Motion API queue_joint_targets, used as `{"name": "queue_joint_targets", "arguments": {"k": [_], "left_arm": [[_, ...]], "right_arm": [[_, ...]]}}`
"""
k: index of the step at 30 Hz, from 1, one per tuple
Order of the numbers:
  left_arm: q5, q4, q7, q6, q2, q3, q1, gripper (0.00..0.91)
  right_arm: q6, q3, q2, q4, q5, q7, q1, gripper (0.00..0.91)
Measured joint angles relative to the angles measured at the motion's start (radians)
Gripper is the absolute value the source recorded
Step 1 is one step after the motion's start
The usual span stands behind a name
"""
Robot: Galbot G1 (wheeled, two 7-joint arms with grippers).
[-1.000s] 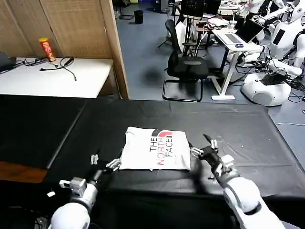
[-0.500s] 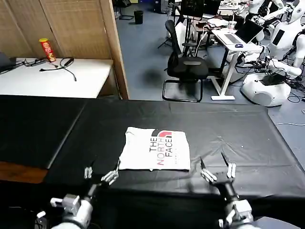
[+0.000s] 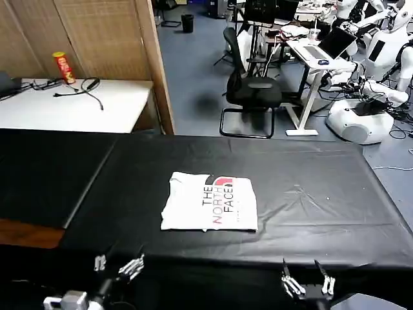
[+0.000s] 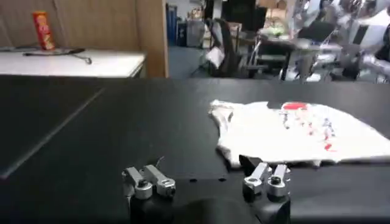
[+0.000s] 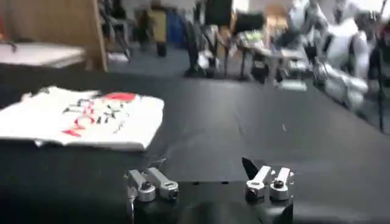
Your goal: Fold and organize the clothes.
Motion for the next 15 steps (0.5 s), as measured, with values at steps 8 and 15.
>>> {"name": "queue_joint_targets", "arguments": {"k": [8,15], "left_arm": [[-0.011,-0.010,0.012,0.029,0.006,-0.057,0.050,0.878],[-0.022,-0.014,0.026,0.041,0.011,-0.083,0.057,0.878]], "right_arm": [[-0.018,-0.012,0.000,0.041,0.026,0.020,-0.064,0.878],[-0.018,-0.012,0.000,0.047,0.025,0.020,-0.074,0.878]]}}
